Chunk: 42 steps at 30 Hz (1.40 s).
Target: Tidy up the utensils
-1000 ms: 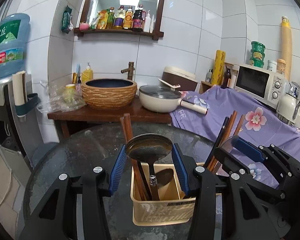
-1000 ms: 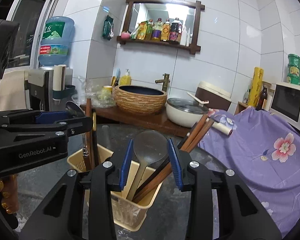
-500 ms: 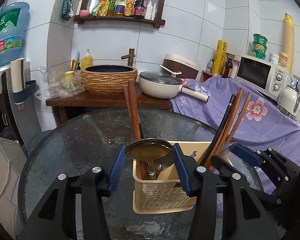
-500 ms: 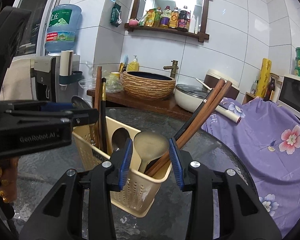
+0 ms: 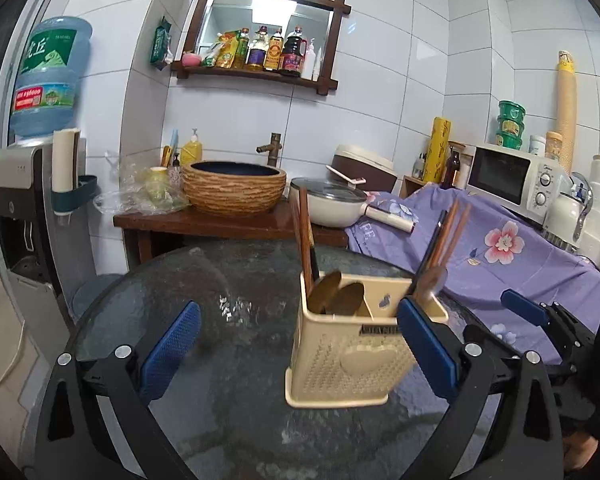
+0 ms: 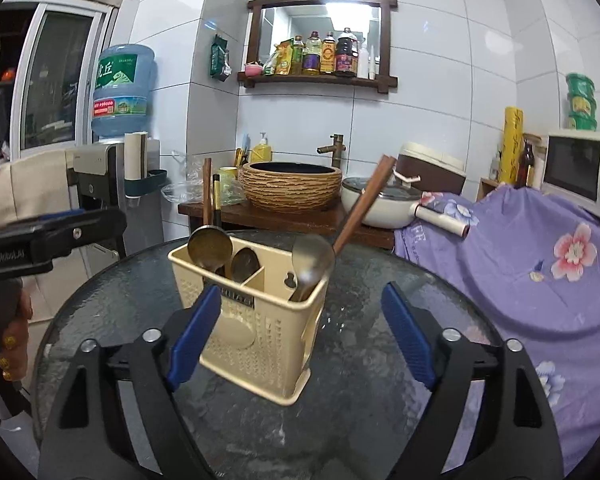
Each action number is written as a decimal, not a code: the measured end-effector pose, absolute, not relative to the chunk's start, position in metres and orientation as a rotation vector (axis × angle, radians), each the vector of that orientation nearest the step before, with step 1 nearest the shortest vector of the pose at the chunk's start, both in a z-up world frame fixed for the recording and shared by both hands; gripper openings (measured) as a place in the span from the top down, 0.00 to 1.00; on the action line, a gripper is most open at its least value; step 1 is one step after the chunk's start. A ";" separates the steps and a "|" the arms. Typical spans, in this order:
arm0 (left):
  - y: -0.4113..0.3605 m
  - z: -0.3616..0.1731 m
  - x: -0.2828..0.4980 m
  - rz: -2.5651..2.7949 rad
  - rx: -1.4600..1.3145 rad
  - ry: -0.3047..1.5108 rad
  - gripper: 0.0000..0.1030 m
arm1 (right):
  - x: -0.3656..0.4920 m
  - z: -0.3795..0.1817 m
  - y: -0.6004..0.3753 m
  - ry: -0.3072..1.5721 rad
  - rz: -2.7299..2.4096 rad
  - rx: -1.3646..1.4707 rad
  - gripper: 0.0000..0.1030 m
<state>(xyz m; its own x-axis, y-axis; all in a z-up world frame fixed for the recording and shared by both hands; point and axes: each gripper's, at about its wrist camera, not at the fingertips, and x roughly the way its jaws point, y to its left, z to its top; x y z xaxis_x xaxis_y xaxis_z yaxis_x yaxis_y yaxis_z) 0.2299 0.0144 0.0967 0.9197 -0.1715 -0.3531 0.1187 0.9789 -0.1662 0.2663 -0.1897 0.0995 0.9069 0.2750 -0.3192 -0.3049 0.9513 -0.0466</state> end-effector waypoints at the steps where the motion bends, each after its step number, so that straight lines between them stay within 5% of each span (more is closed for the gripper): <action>1: 0.015 0.093 0.227 -0.150 -0.148 0.382 0.06 | 0.261 0.097 -0.194 0.321 0.301 -0.079 0.16; 18: 0.002 0.007 0.124 -0.199 -0.167 0.473 0.06 | 0.149 0.014 -0.225 0.475 0.318 0.064 0.09; 42: -0.013 0.029 -0.005 -0.189 -0.078 0.294 0.06 | 0.006 0.038 -0.224 0.264 0.453 -0.009 0.06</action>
<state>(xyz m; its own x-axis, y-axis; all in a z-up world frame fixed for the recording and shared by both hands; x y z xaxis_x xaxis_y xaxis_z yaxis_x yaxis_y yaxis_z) -0.0051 -0.0130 0.0288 0.9394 -0.1966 -0.2808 0.1740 0.9793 -0.1037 0.0057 -0.2241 0.0375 0.8655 0.4316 -0.2543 -0.4339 0.8996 0.0503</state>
